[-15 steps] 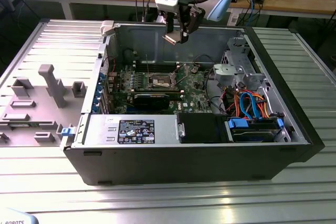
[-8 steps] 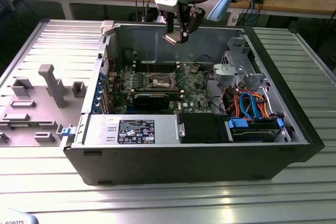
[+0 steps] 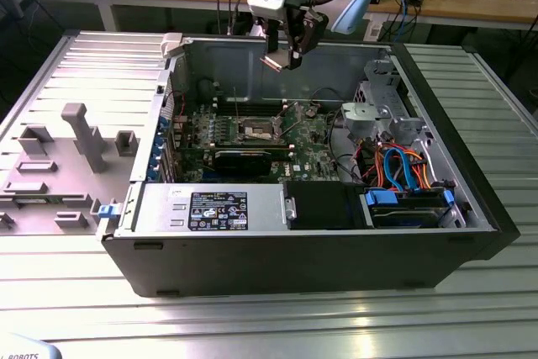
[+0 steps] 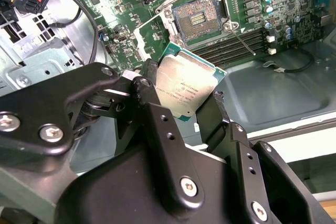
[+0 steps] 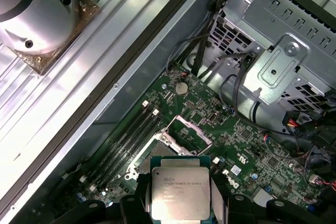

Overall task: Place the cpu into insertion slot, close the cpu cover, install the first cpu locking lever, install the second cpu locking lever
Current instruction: 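Place the cpu into insertion slot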

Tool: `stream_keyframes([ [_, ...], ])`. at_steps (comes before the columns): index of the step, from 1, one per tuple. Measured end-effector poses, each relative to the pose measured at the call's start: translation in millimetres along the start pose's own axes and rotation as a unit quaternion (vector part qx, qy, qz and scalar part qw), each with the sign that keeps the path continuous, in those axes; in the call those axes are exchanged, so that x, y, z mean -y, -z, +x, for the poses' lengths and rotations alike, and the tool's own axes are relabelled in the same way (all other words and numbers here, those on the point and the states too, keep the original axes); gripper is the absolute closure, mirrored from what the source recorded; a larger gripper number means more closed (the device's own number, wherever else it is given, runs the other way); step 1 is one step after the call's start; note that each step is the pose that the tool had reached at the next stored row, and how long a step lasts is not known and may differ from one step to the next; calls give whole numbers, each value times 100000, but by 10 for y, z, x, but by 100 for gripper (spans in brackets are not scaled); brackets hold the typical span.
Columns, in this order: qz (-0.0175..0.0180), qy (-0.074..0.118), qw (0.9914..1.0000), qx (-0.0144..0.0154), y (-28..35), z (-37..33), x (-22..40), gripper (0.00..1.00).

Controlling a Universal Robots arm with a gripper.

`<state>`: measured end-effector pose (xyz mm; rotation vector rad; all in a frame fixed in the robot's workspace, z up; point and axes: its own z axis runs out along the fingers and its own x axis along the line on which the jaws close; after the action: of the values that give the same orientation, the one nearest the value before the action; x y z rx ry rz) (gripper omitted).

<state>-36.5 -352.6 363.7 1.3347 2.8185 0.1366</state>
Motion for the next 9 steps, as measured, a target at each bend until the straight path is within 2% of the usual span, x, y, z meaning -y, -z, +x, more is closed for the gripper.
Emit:
stream_keyframes([
  [9, -4, -325, 99999, 31, 0, 0, 0, 46],
])
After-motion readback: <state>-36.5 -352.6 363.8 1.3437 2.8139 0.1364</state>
